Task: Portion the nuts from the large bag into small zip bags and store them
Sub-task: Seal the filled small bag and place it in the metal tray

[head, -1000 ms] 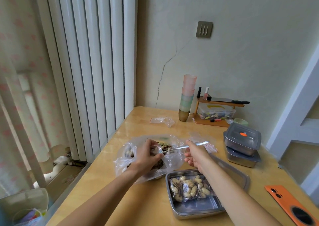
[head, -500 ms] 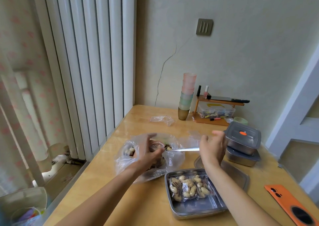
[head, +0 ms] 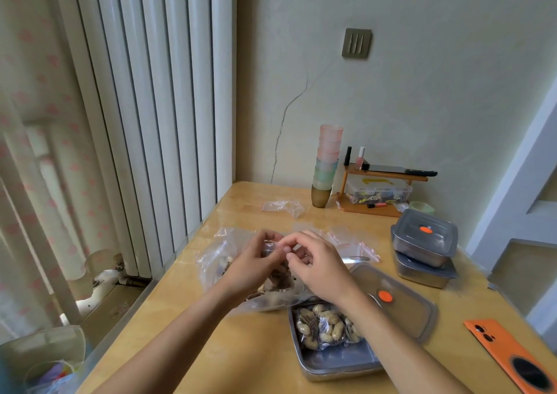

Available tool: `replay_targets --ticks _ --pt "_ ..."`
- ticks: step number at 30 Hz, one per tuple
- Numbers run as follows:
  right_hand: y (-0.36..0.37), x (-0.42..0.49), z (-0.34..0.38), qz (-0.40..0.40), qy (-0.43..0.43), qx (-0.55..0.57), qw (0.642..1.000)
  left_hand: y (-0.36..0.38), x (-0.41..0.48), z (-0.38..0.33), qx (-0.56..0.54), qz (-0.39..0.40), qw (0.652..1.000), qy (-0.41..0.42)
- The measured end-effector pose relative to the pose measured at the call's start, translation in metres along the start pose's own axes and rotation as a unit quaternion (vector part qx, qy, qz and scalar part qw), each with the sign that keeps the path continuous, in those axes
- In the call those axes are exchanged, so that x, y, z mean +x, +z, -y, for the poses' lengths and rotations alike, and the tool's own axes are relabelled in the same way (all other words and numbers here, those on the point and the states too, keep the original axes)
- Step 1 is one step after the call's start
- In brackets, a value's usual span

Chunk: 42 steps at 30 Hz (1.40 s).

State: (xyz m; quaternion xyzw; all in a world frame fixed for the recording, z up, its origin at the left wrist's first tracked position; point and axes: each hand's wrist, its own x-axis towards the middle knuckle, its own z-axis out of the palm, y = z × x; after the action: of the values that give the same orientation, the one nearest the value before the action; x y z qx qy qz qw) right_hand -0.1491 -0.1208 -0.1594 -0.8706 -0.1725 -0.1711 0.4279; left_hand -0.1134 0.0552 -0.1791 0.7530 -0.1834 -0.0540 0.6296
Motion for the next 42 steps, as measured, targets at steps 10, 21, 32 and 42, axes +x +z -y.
replay_targets --ticks 10,21,32,42 --pt "-0.002 0.015 0.002 0.009 0.05 -0.012 0.999 -0.021 0.002 -0.022 -0.061 0.086 0.994 -0.041" --pt "0.019 0.015 -0.02 -0.031 0.114 -0.051 0.992 -0.048 0.021 0.058 0.138 -0.125 0.982 -0.03" --pt "0.029 0.021 -0.027 0.013 0.134 -0.029 0.991 -0.042 0.022 0.076 0.272 -0.3 0.914 -0.002" --pt "0.037 0.025 -0.029 -0.001 0.103 -0.001 0.995 -0.013 0.004 0.06 0.114 -0.054 0.976 0.178"
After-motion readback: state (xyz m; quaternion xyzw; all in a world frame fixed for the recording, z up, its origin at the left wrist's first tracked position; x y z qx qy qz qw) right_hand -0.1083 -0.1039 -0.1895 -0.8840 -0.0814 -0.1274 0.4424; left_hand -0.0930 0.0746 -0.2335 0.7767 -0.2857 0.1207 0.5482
